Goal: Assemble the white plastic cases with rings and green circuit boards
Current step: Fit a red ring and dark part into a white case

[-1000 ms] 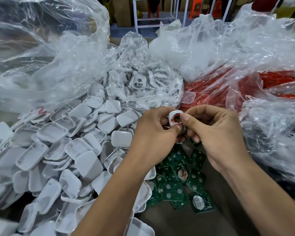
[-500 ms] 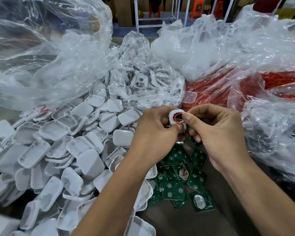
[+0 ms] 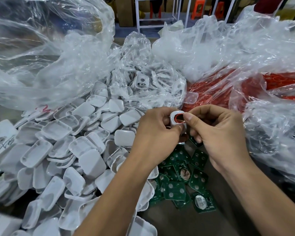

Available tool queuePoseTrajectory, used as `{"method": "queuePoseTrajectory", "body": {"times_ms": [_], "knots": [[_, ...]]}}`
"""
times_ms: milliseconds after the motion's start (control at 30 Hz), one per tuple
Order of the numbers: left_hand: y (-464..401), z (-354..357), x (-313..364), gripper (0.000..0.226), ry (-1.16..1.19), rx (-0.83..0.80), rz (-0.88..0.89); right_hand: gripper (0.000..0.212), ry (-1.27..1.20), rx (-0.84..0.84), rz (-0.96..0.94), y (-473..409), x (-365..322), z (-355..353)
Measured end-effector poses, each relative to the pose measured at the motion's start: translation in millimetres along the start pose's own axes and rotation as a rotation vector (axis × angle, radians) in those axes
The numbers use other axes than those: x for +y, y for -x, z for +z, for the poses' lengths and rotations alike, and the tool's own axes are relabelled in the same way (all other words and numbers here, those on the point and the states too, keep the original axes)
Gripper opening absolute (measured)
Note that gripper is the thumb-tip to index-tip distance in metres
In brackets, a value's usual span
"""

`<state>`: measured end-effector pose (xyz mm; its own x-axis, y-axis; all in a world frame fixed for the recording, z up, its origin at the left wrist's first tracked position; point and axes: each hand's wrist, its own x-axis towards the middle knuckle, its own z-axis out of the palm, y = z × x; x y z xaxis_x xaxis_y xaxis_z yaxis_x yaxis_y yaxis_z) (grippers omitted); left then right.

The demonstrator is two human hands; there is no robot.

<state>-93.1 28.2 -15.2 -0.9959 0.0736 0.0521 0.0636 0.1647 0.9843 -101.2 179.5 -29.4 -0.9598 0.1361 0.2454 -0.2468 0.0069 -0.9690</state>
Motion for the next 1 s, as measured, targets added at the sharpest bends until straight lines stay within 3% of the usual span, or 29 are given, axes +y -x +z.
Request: {"method": "queuePoseTrajectory", "body": {"times_ms": [433, 1000], "knots": [[1.4, -0.8, 1.9, 0.025, -0.062, 0.033, 0.021, 0.010, 0.059, -0.004, -0.028, -0.2, 5.6, 1.4], [0.2, -2.7, -0.8, 0.029, 0.157, 0.028, 0.046, 0.010, 0.018, -0.059, -0.074, -0.9, 3.8, -0.7]]}}
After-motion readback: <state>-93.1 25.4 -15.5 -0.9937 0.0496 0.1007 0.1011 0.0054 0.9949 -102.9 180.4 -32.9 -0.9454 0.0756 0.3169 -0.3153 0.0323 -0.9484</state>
